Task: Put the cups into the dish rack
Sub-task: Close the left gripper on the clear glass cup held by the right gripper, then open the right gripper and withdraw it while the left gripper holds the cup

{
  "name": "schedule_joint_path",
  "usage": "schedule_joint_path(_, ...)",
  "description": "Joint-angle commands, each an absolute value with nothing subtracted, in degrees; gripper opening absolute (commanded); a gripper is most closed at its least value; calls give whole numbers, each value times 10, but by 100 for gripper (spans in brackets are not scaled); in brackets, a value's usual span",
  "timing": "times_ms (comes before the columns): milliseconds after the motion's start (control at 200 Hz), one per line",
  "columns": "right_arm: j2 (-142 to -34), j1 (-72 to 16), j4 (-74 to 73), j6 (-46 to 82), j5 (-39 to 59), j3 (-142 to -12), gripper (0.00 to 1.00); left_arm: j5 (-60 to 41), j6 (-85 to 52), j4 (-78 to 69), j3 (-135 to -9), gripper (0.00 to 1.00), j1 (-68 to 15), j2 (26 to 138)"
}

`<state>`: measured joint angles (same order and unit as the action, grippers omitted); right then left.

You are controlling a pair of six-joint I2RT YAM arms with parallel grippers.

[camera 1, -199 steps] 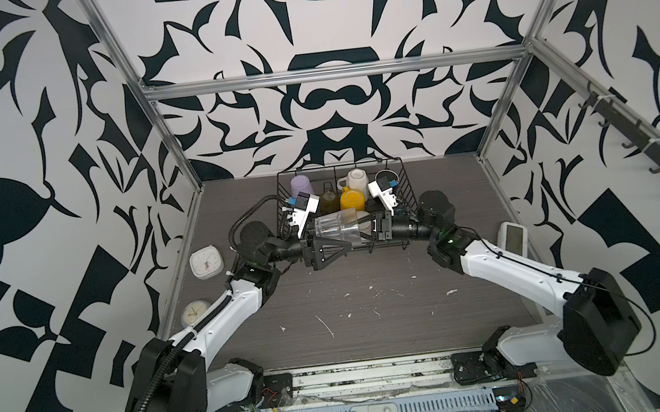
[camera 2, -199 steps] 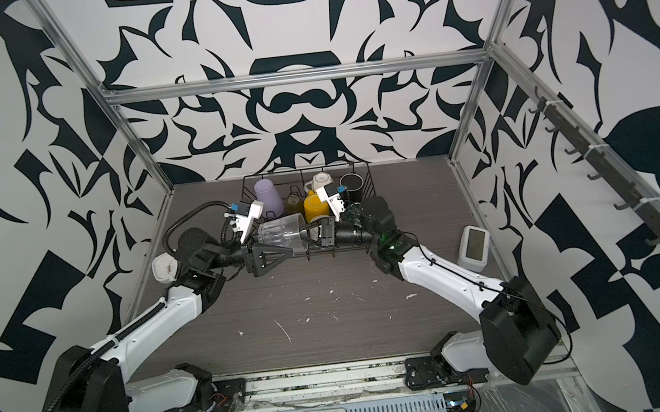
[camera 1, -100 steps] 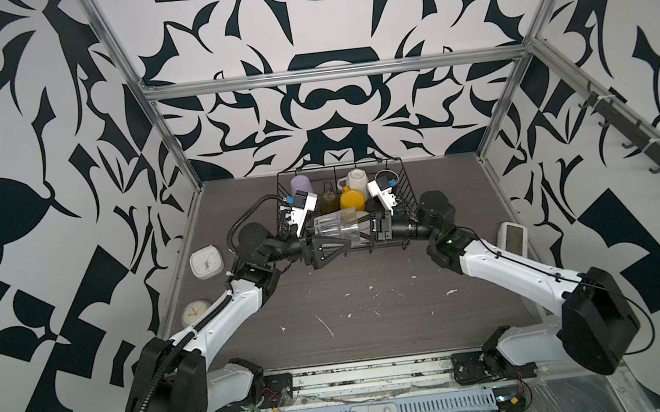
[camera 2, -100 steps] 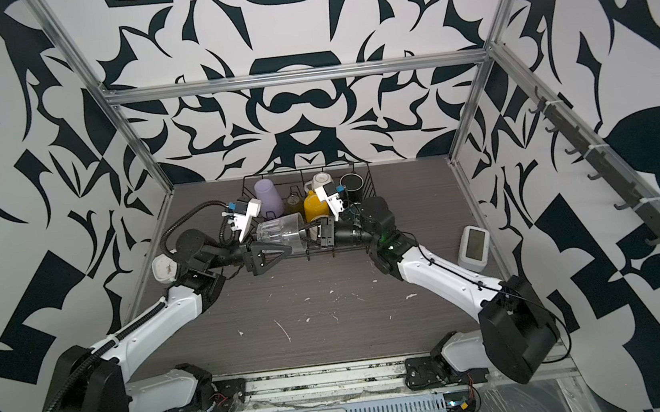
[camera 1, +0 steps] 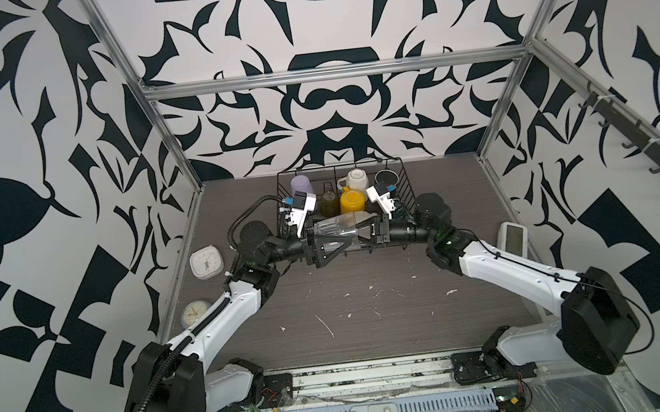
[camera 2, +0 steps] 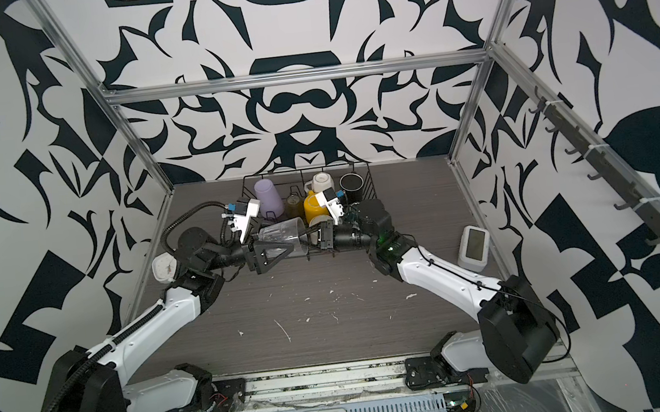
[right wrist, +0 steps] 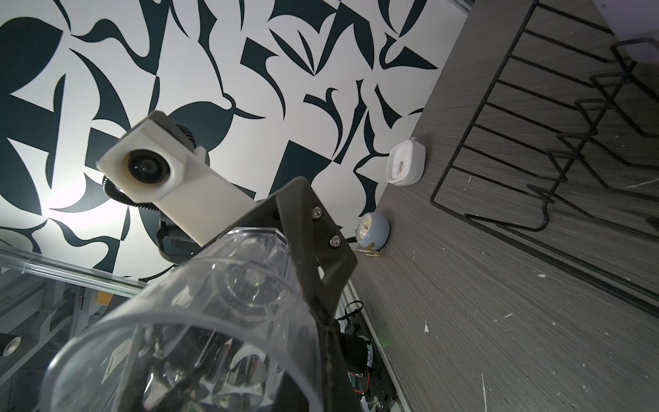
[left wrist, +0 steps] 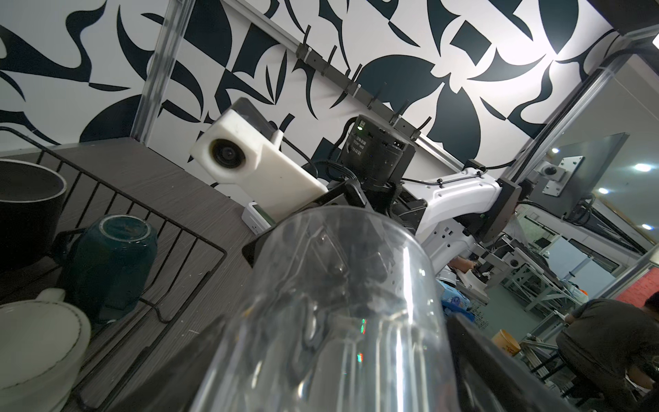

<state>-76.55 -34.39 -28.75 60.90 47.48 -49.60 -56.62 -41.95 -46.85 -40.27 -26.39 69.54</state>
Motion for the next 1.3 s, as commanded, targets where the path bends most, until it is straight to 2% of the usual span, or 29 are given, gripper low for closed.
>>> schedule_joint_path(0,-755,-347,-323,604,471,-504,0,-587,-424,-498,-415,95,-266,697)
schedule_joint_path(200,-759,-347,-329,609,469,-504,0,-599,-440,-515,-421,86,-266,710)
schedule_joint_path(265,-759,-348,-329,610,468,-504,0,-602,-443,-514,-423,77,-265,712)
schedule_joint_path(325,-761,-348,-330,610,465,-504,0,-605,-446,-512,-428,62,-265,714)
schedule_joint_path(355,-761,-348,-329,610,464,-504,0,-606,-445,-509,-430,49,-265,715)
schedule_joint_path(395,-761,-348,-329,610,463,-503,0,-605,-445,-504,-433,37,-265,715)
schedule_joint_path(450,-762,-348,-330,611,460,-502,0,-604,-444,-499,-435,29,-265,715)
schedule_joint_path(525,-761,-347,-329,612,457,-501,0,-597,-443,-495,-434,24,-264,712)
schedule_joint_path(660,-758,-347,-327,611,452,-499,0,-580,-418,-453,-436,0,-256,694)
schedule_joint_path(855,-748,-347,-307,598,442,-498,14,-540,-348,-342,-446,0,-246,651)
schedule_joint_path(1100,-739,-344,-285,584,436,-500,40,-503,-267,-216,-467,0,-244,615)
schedule_joint_path(1295,-709,-333,-177,520,397,-507,57,-453,-209,-93,-506,0,-242,604)
